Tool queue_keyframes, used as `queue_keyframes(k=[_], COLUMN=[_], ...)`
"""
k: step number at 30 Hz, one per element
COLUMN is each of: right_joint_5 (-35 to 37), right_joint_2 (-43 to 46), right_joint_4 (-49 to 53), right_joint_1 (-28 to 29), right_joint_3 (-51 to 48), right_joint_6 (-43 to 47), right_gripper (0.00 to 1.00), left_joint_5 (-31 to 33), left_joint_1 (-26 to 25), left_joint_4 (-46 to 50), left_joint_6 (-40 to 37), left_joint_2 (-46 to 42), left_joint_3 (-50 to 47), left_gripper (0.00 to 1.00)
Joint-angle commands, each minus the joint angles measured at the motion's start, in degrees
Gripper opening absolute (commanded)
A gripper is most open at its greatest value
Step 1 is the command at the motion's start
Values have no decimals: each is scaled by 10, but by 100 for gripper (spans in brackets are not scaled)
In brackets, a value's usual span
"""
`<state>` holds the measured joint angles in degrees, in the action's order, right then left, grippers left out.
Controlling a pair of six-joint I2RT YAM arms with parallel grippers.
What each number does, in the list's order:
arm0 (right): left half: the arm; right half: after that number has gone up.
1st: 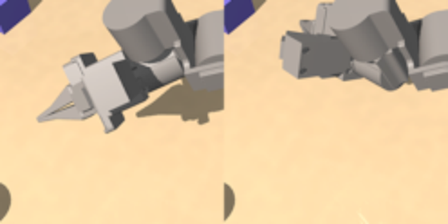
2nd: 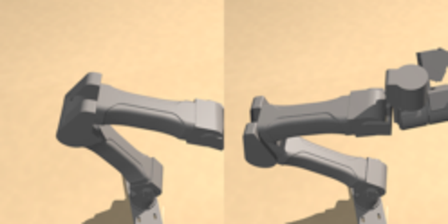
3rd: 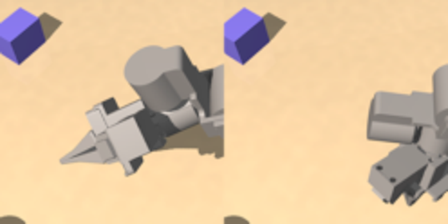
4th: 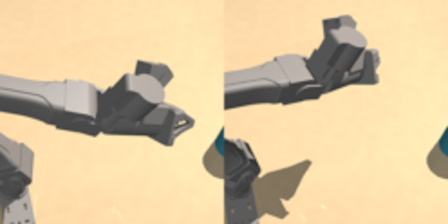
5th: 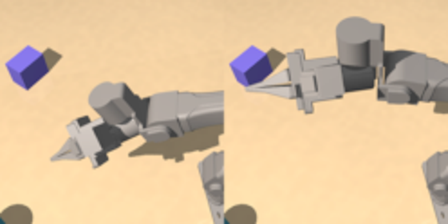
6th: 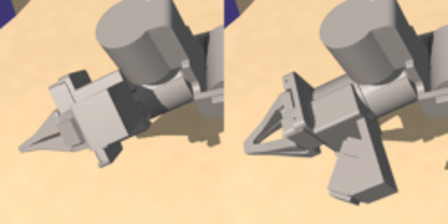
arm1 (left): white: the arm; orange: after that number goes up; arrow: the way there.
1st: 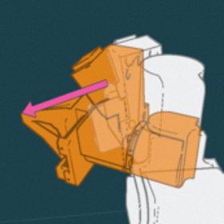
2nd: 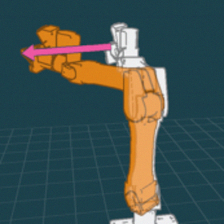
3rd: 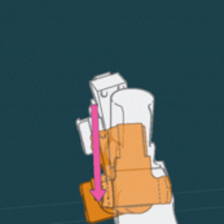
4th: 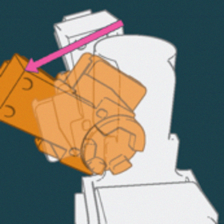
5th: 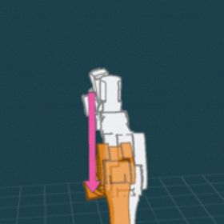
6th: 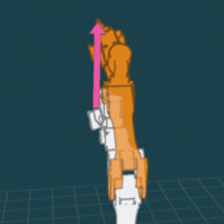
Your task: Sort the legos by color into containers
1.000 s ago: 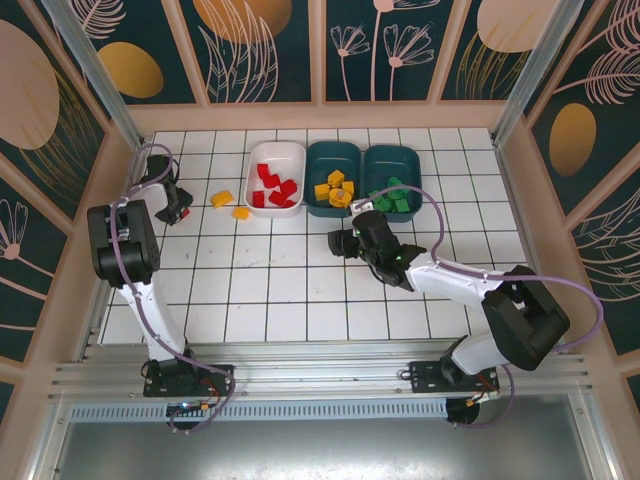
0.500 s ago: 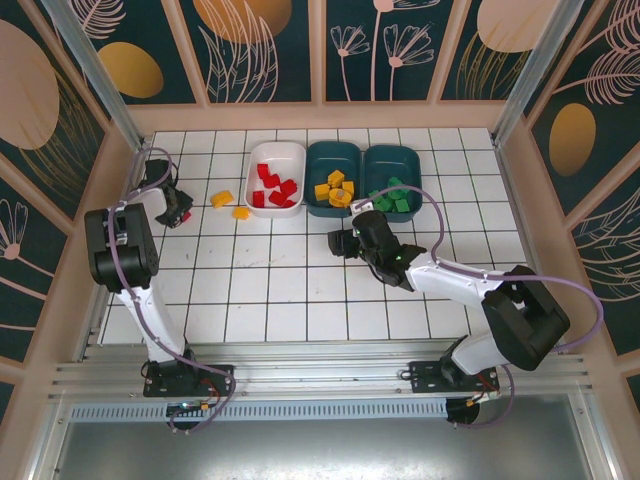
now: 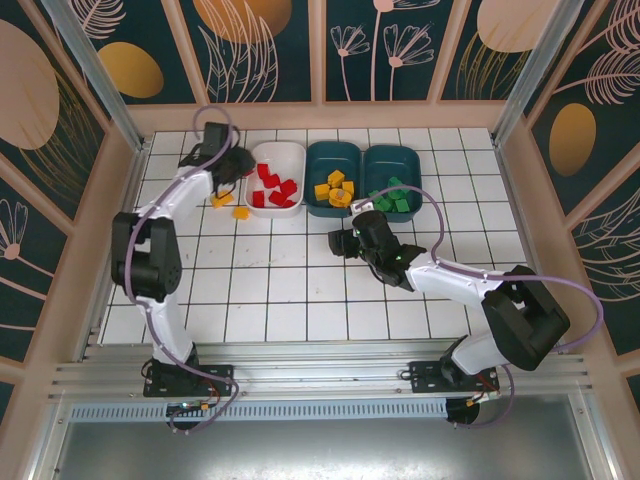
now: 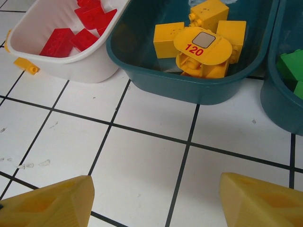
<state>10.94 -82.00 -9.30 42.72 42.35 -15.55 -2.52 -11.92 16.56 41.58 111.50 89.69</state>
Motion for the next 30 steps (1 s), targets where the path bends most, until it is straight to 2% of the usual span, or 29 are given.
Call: queue_keyframes(k=[1,7,16,20,22,25,28,30], right_joint_5=[21,23,23,24,24,23,20,20], right_joint_2=[11,17,17,19,21,24,25,26], right_joint_4=[-23,-23,-23,-22,-21,-20,-20,-19], right_joint_1=[0,-2,-3,-3,-3,-2,-2,-2], right_joint_3=[-11,-15,-14,-14,-14,-14,-14,-15], right_joint_6=[-5,-4,-4,-4,-3,-3,-4,-4], right_gripper=[71,71,71,71,71,71,71,71], left_joint_5=[-9,0,-17,32,89,132,93,79], left_joint_1=[-27,-46,-47,-47,-43,-20,33,64], left_joint_4=[37,67,89,98,92,87,63,33], left_joint_6=[-36,-55,-70,-72,-74,-50,30,56], left_joint_2=[52,94,107,69,31,-11,-41,-58], left_joint_3=[42,106,124,111,86,41,-29,-78], left_gripper=[30,36,50,55,67,78,81,78])
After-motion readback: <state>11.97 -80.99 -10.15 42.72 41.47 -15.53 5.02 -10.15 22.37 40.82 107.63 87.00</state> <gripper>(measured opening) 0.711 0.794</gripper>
